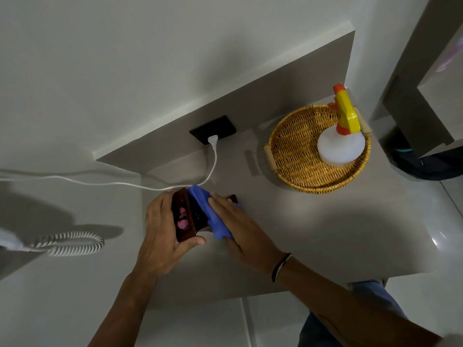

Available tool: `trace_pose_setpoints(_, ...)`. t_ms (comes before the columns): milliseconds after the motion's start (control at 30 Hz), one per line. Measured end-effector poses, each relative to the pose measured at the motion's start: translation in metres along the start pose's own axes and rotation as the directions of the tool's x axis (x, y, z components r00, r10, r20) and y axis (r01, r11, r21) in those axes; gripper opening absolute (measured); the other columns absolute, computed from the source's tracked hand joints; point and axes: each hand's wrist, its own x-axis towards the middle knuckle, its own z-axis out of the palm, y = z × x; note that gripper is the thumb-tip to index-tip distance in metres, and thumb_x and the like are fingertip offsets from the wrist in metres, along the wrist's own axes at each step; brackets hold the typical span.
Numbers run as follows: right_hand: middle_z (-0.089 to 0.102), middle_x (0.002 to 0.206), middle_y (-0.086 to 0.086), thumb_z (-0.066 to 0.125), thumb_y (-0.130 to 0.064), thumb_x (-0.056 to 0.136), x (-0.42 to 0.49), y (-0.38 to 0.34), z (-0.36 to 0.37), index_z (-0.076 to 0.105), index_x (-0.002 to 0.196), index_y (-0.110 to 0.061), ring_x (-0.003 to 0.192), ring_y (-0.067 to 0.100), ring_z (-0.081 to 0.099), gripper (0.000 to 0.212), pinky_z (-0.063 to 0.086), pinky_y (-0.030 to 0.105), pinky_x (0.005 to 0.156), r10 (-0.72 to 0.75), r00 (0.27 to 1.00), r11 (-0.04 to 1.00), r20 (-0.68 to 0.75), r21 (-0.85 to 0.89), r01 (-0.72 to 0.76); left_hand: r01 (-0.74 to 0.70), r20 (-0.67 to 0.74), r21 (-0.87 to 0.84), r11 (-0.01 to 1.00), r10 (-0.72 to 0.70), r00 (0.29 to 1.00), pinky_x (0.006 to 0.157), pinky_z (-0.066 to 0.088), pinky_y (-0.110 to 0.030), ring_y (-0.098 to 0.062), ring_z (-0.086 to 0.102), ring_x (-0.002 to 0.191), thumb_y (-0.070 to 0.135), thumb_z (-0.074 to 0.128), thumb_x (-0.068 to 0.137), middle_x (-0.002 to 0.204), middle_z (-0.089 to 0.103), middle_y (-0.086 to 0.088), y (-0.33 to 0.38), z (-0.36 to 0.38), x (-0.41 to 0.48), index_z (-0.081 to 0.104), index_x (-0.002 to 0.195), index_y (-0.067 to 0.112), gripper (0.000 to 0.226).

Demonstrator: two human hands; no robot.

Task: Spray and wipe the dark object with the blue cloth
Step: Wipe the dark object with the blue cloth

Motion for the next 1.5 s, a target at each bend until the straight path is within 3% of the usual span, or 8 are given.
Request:
trace_pose_setpoints(200, 0.006, 0.175, 0.012, 0.053, -0.020, 0.102, -0.001, 0.035, 0.018, 0.014, 0.165, -0.007, 0.164, 0.031, 0.002, 0.076, 0.012, 0.052, 0.132, 0.046, 0.989, 0.953, 0.140, -0.302, -0.002, 0.032, -0.032, -0.011, 0.999, -0.032, 0.999, 0.116, 0.032, -0.042, -0.021, 0.031, 0.140, 0.085, 0.050, 0.089, 0.152, 0.041, -0.017, -0.004, 0.004, -0.009, 0.034, 0.156, 0.002, 0.108)
trace_pose_setpoints(300, 0.017, 0.173, 0.013, 0.040, -0.028, 0.104, -0.002, 0.038, 0.009, 0.020, 0.163, -0.005, 0.163, 0.030, 0.007, 0.066, 0.013, 0.054, 0.132, 0.178, 0.978, 0.969, 0.109, -0.190, -0.156, 0.039, -0.022, 0.009, 0.999, -0.039, 0.999, 0.112, 0.034, -0.041, -0.018, 0.029, 0.139, 0.076, 0.059, 0.087, 0.150, 0.040, -0.016, -0.002, 0.006, -0.008, 0.035, 0.156, 0.003, 0.103)
trace_pose_setpoints(533, 0.009, 0.176, 0.007, 0.057, 0.000, 0.099, 0.012, 0.007, 0.030, 0.014, 0.166, -0.008, 0.164, 0.024, 0.006, 0.080, 0.008, 0.041, 0.134, -0.087, 0.996, 0.991, 0.020, -0.099, 0.089, 0.050, 0.027, -0.026, 0.998, -0.049, 0.998, 0.114, 0.034, -0.045, -0.028, 0.036, 0.134, 0.078, 0.045, 0.095, 0.147, 0.039, -0.017, -0.002, -0.001, -0.009, 0.033, 0.157, -0.003, 0.102)
trace_pose_setpoints(733, 0.017, 0.173, 0.011, 0.050, -0.029, 0.107, 0.008, 0.035, 0.001, 0.024, 0.163, -0.005, 0.163, 0.027, 0.009, 0.066, 0.008, 0.048, 0.133, 0.046, 0.989, 0.979, 0.141, -0.204, -0.017, 0.085, 0.014, -0.121, 0.989, -0.084, 0.996, 0.110, 0.038, -0.045, -0.015, 0.028, 0.136, 0.058, 0.065, 0.083, 0.138, 0.021, 0.022, -0.001, 0.002, -0.013, 0.026, 0.160, 0.011, 0.097)
trace_pose_setpoints(933, 0.009, 0.176, 0.005, 0.052, 0.003, 0.096, 0.020, -0.004, 0.027, 0.014, 0.165, -0.006, 0.164, 0.026, 0.006, 0.080, 0.007, 0.043, 0.135, -0.109, 0.992, 0.985, 0.067, -0.126, 0.117, 0.083, 0.005, -0.114, 0.990, -0.082, 0.997, 0.117, 0.037, -0.054, -0.020, 0.030, 0.137, 0.061, 0.062, 0.088, 0.145, 0.027, 0.014, -0.004, 0.004, -0.012, 0.031, 0.160, 0.008, 0.095)
trace_pose_setpoints(1067, 0.001, 0.176, 0.005, 0.060, -0.010, 0.103, 0.004, 0.028, 0.008, 0.011, 0.166, -0.008, 0.164, 0.026, -0.002, 0.080, 0.005, 0.048, 0.134, -0.103, 0.983, 0.952, 0.155, -0.272, 0.143, 0.101, 0.006, -0.069, 0.992, -0.101, 0.995, 0.116, 0.037, -0.055, -0.025, 0.032, 0.139, 0.066, 0.064, 0.083, 0.150, 0.034, 0.000, -0.004, 0.007, -0.012, 0.030, 0.161, 0.006, 0.104)
trace_pose_setpoints(1300, 0.005, 0.177, 0.002, 0.051, 0.003, 0.098, 0.010, -0.006, 0.021, 0.010, 0.167, -0.012, 0.164, 0.026, 0.007, 0.081, 0.010, 0.042, 0.134, -0.098, 0.995, 0.995, 0.008, 0.004, 0.098, 0.072, -0.016, -0.012, 0.997, -0.072, 0.997, 0.114, 0.024, -0.035, -0.019, 0.035, 0.134, 0.088, 0.051, 0.084, 0.148, 0.042, -0.008, 0.008, 0.010, 0.001, 0.032, 0.159, 0.017, 0.105)
trace_pose_setpoints(1500, 0.002, 0.175, 0.012, 0.051, 0.000, 0.103, -0.005, 0.041, -0.008, 0.009, 0.165, -0.005, 0.161, 0.030, -0.007, 0.075, 0.010, 0.050, 0.133, -0.003, 0.975, 0.922, 0.222, -0.376, 0.089, 0.141, -0.001, -0.034, 0.989, -0.141, 0.990, 0.114, 0.038, -0.060, -0.017, 0.027, 0.137, 0.071, 0.063, 0.082, 0.150, 0.037, -0.011, -0.002, 0.004, -0.012, 0.030, 0.161, 0.009, 0.106)
